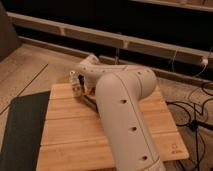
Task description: Push the ceramic bowl across the table
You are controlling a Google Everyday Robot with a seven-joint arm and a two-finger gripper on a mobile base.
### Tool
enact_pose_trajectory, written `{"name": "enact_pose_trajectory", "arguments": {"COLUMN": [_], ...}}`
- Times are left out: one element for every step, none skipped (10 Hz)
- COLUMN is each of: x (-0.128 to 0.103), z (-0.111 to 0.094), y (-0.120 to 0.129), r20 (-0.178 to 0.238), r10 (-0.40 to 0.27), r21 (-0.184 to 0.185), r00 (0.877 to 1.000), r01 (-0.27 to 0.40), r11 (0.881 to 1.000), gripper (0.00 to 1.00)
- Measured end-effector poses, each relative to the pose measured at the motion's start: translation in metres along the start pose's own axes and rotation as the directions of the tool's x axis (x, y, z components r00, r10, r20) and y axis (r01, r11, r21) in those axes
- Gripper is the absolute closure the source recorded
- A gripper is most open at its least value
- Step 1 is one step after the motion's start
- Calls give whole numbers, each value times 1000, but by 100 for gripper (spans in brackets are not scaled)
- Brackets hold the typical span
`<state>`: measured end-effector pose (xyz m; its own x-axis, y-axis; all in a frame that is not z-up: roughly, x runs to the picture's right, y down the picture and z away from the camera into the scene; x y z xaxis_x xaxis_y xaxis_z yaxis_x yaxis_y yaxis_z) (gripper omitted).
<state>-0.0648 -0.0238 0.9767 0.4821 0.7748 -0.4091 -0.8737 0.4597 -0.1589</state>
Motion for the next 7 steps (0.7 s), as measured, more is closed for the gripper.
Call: {"name": "enact_pose_trajectory", "arguments": {"x": [-8, -17, -21, -16, -4, 17, 42], "z": [-8, -21, -33, -39, -41, -42, -41], "y": [-9, -21, -26, -24, -17, -9, -4], "r20": [18, 43, 65, 68, 56, 26, -23], "r10": [-6, -9, -9, 0, 18, 64, 112], "r21": [23, 46, 54, 52, 45, 41, 54], "r00": [1000, 999, 998, 998, 998, 998, 993], "r01": [6, 7, 5, -3, -21, -65, -111], "r11": [1000, 999, 999, 999, 999, 997, 992], "gripper": [35, 35, 35, 35, 35, 35, 35]}}
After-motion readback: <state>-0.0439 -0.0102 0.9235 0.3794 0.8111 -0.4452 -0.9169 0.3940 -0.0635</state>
